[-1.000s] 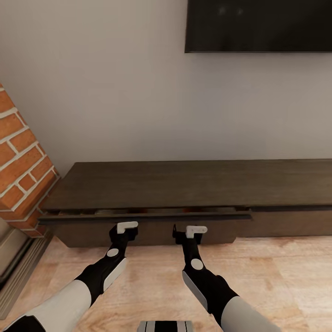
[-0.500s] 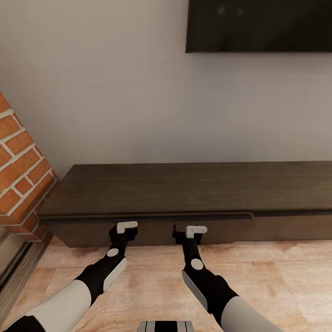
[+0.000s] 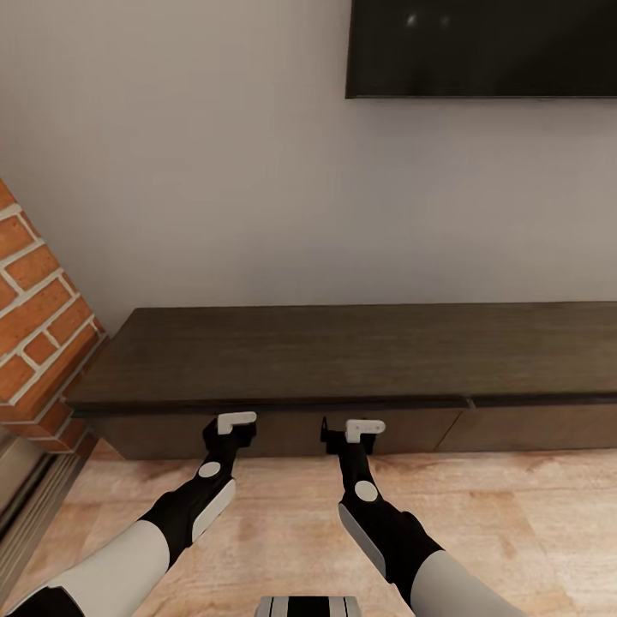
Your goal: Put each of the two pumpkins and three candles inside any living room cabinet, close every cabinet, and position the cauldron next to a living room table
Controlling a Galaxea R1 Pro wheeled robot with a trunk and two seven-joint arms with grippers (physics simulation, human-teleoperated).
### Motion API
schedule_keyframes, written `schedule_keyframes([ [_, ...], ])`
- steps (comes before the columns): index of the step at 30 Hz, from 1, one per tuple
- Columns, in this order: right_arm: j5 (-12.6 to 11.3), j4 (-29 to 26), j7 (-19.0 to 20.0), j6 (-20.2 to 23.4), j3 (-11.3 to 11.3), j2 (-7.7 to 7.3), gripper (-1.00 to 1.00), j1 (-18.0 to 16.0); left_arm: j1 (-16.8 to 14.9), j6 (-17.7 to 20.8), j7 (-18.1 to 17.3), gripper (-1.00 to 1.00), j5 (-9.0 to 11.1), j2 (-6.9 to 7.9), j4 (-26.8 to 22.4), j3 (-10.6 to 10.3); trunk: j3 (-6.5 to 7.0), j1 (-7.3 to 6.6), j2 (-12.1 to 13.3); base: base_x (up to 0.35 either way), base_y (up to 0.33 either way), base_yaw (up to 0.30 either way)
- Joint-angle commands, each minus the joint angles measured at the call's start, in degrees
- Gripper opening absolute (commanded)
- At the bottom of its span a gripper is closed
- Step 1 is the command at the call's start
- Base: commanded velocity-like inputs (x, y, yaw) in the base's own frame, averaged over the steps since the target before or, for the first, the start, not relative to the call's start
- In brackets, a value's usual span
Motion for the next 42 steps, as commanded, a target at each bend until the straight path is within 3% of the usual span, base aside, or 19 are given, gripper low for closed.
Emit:
schedule_keyframes([
  [1, -0.6, 0.03, -0.31, -0.36, 0.36, -0.04, 1.0, -0.07, -0.12, -0.37, 0.3, 1.0, 0.47, 0.13, -0.04, -0.32, -0.03, 0.0, -0.01, 0.014, 0.0, 0.0],
  [7, -0.6, 0.03, -0.31, -0.36, 0.36, -0.04, 1.0, -0.07, -0.12, -0.34, 0.3, 1.0, 0.47, 0.12, -0.02, -0.33, -0.03, 0.0, -0.01, -0.072, 0.0, 0.0],
  [18, -0.7, 0.12, -0.28, 0.0, 0.4, -0.04, 1.0, -0.07, -0.12, -0.2, 0.19, 1.0, 0.47, 0.1, -0.01, -0.31, -0.03, 0.0, -0.01, -0.318, 0.0, 0.0],
  [22, -1.02, 0.5, -0.27, 2.45, 0.4, -0.04, 1.0, -0.07, -0.12, 1.49, 0.02, 1.0, 0.57, 0.09, -0.04, -0.21, -0.03, 0.0, -0.01, -0.298, 0.0, 0.0],
  [26, -1.59, 0.17, -0.33, 12.1, -0.19, -0.02, 1.0, -0.07, -0.19, 9.18, 0.07, 1.0, 0.58, 0.04, -1.42, -0.27, -0.03, 0.0, -0.01, -0.124, 0.0, 0.0],
  [30, -1.85, -1.02, -0.6, 24.44, -1.03, 0.08, 1.0, -0.14, -0.2, 22.3, 0.03, 1.0, 0.8, 0.15, -7.09, 0.76, -0.03, 0.0, -0.01, -0.021, 0.0, 0.0],
  [32, -1.99, -1.57, -0.64, 29.86, -3.01, -0.06, 1.0, -0.15, -0.2, 28.23, 0.03, 1.0, 0.91, 0.18, -8.78, 3.38, -0.03, 0.0, -0.01, -0.005, 0.0, 0.0],
  [33, -2.08, -1.66, -0.64, 31.0, -3.77, -0.09, 1.0, -0.15, -0.2, 29.43, 0.03, 1.0, 0.93, 0.2, -9.02, 4.28, -0.03, 0.0, -0.01, -0.003, 0.0, 0.0],
  [35, -2.5, -1.88, -0.58, 35.7, -8.22, -0.24, 1.0, -0.16, -0.2, 34.15, 0.01, 1.0, 1.04, 0.26, -9.66, 8.83, -0.03, 0.0, -0.01, -0.002, 0.0, 0.0],
  [36, -2.59, -1.94, -0.51, 37.23, -9.97, -0.26, 1.0, -0.16, -0.19, 35.82, 0.02, 1.0, 1.12, 0.29, -9.77, 10.07, -0.03, 0.0, -0.01, 0.0, 0.0, 0.0],
  [40, -2.69, -2.03, -0.42, 41.51, -14.43, -0.36, 1.0, -0.16, -0.13, 41.68, -0.03, 1.0, 1.26, 0.55, -9.45, 12.11, 0.64, -0.08, 0.03, 0.0, 0.0, 0.0],
  [42, -2.73, -2.05, -0.42, 42.7, -15.14, -0.37, 1.0, -0.16, -0.13, 43.06, -0.01, 1.0, 1.29, 0.67, -9.16, 12.31, 1.08, -0.13, 0.06, 0.0, 0.0, 0.0],
])
